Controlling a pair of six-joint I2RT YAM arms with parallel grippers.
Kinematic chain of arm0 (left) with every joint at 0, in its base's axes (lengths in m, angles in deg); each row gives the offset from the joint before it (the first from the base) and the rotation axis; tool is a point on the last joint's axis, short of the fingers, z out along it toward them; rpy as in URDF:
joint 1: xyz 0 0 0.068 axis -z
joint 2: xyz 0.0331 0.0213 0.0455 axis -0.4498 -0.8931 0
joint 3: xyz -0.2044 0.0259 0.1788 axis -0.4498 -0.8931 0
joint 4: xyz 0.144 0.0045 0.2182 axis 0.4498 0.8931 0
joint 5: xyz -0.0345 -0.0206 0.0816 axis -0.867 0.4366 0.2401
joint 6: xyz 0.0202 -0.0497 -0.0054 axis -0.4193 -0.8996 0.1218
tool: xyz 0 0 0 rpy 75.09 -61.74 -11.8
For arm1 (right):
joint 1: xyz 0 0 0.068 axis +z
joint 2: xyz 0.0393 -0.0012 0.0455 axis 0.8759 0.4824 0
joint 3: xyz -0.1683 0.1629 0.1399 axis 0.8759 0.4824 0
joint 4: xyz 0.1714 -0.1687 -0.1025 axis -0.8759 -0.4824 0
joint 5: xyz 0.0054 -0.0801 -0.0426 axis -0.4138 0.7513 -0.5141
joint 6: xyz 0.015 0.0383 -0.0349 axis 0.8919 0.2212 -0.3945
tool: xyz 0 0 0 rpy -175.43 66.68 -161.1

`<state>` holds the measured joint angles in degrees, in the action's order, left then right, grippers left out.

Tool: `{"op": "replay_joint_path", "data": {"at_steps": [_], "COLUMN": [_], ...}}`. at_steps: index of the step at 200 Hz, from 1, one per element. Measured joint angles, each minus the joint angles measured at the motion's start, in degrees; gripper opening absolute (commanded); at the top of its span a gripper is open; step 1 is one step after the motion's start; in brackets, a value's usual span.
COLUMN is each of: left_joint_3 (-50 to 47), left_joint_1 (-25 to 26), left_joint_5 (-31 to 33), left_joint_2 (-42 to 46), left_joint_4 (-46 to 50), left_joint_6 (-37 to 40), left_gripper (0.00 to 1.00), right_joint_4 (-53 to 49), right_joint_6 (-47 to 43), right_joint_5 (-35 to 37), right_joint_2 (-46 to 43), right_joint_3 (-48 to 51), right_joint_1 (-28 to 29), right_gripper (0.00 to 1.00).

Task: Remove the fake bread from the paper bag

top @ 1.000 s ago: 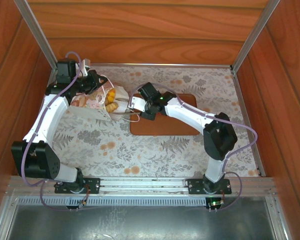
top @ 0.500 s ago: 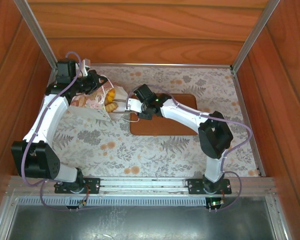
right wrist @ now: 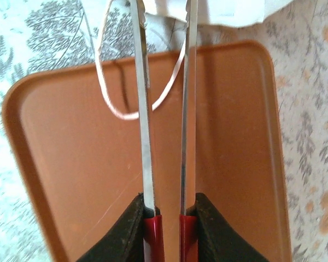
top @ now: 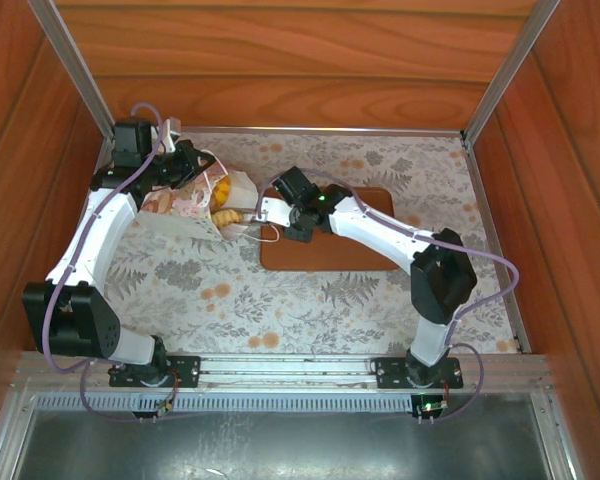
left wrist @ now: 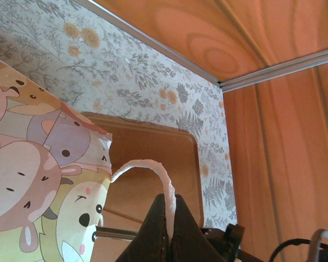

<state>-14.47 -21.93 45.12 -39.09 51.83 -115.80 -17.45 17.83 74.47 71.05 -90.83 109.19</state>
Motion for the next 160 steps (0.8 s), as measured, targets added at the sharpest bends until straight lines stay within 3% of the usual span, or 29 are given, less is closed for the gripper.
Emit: {"op": "replay_joint_path", "data": {"at_steps": [100, 160], "left_joint_3": [-0.63, -1.11], "left_joint_1": [0.00, 0.00], "left_joint_5": [-0.07, -0.09], "left_joint_2": [3.76, 3.96], "left_joint_4": [0.04, 0.04], "left_joint_6": [0.00, 0.00], "left_gripper": [0.00, 0.00], "right_joint_4": [-21.73, -24.83], "right_joint_6": [16.81, 27.04], "right_joint_5": [-5.22, -11.32], "right_joint_2": [-2.82, -16.96], "right_joint_3": [-6.21, -1.11], "right_joint_1": [-0.17, -3.82], "right_gripper": [0.27, 0.27]}}
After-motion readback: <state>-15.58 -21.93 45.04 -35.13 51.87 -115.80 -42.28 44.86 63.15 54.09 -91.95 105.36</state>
